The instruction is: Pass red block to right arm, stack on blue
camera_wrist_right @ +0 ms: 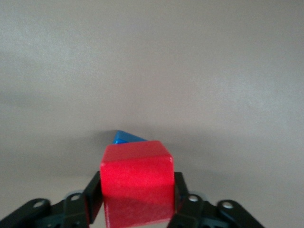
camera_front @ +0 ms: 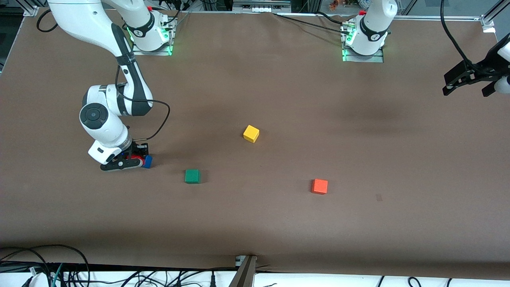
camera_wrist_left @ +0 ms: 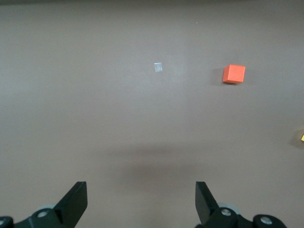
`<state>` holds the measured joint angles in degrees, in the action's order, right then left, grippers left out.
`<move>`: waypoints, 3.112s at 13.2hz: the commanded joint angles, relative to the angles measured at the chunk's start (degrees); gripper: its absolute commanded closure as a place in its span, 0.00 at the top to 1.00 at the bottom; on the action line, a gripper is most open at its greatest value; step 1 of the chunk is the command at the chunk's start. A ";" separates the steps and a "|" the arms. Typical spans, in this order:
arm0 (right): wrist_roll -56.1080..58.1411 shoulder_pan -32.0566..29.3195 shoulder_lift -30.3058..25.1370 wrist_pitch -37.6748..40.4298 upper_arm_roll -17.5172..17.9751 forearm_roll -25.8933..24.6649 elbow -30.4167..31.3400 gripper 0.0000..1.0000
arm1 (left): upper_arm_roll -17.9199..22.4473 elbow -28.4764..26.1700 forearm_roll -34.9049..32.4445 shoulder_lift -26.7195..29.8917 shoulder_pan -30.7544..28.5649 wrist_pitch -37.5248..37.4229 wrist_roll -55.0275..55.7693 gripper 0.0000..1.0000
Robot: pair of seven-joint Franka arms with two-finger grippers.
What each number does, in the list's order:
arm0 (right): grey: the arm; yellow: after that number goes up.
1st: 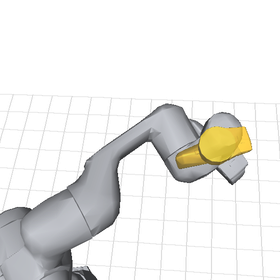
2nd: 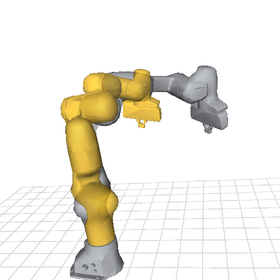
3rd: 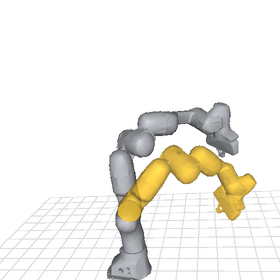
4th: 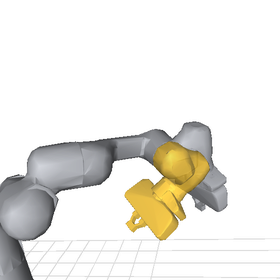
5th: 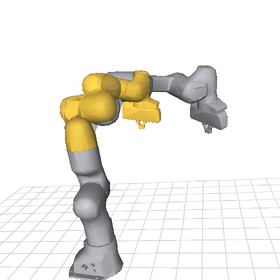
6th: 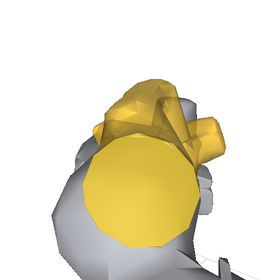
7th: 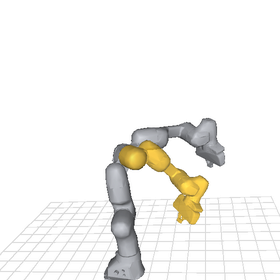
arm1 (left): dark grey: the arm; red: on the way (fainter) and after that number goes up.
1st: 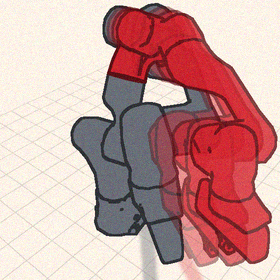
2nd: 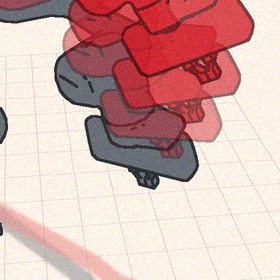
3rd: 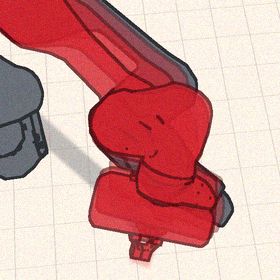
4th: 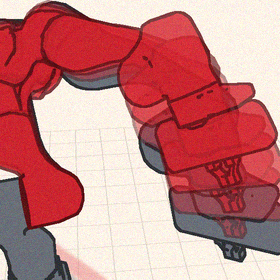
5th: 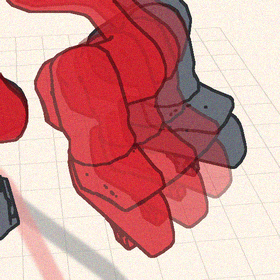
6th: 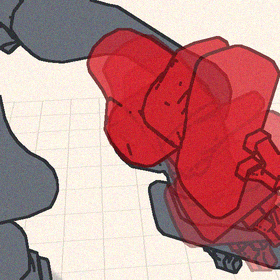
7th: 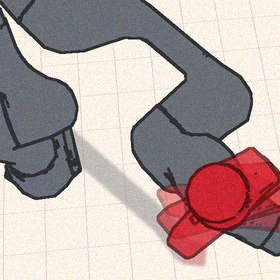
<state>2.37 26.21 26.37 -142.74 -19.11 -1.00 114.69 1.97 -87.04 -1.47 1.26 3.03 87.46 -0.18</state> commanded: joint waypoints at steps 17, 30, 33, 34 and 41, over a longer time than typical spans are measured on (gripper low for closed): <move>-7.56 -0.81 -10.35 49.70 -7.26 9.62 -29.69 1.00 | -1.44 2.31 1.38 -3.10 0.23 -3.61 0.70 1.00; -5.98 -27.66 -30.48 49.07 19.59 -0.31 -15.76 1.00 | -2.32 2.31 1.38 -2.93 0.14 -3.96 0.62 1.00; -5.72 -32.18 -31.03 48.78 24.65 -1.89 -15.20 1.00 | -2.32 2.31 1.38 -2.84 0.14 -4.22 0.62 1.00; -5.63 -32.10 -30.77 49.04 24.65 -1.81 -15.64 1.00 | -2.32 2.31 1.38 -2.84 0.14 -4.40 0.62 1.00; -5.71 -28.32 -28.30 51.16 20.08 -1.19 -18.81 1.00 | -2.32 2.31 1.47 -2.84 0.14 -4.49 0.70 1.00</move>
<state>-3.72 -3.39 -2.15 -92.62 2.06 -1.82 97.25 -0.20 -86.15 -1.14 -1.38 3.23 84.36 -0.16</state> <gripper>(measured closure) 0.000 0.000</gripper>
